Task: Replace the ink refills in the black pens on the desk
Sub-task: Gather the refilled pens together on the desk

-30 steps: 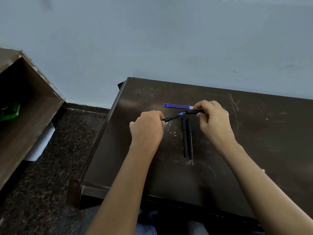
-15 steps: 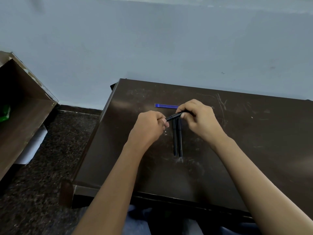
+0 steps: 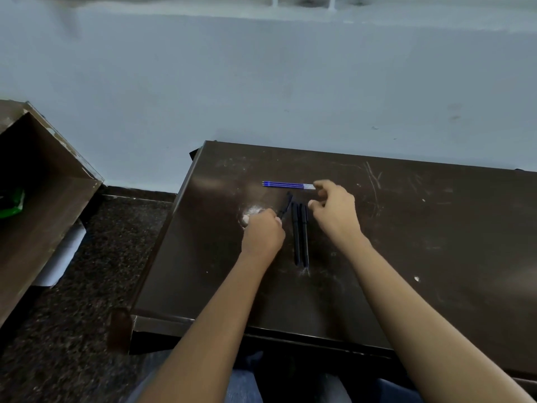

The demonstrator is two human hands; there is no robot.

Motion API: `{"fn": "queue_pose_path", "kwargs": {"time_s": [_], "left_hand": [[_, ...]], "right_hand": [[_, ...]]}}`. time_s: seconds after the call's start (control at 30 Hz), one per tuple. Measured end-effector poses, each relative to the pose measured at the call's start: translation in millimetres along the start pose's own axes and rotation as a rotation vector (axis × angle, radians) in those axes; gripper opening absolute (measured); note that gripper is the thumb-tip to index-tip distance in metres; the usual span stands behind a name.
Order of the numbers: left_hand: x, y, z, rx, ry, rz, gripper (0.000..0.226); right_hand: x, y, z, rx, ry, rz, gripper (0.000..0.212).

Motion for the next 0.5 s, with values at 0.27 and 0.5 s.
{"fn": "queue_pose_path", "kwargs": {"time_s": [0.27, 0.5], "left_hand": [[-5, -12, -3, 0.294, -0.020, 0.184, 0.029], [0, -21, -3, 0.471, -0.091, 0.182, 0.022]], "right_hand": [[-19, -38, 41, -0.056, -0.123, -0.074, 0.044], [-23, -47, 34, -0.020, -0.098, -0.054, 0.042]]}}
Point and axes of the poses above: each hand's wrist, its own x-axis towards the middle knuckle, its own y-axis out of the back of the hand, z = x × y, the point moved 5 cm from there along x, towards the middle knuckle, and after that the axes turned 8 degrees about -y, right-handed, at the moved point
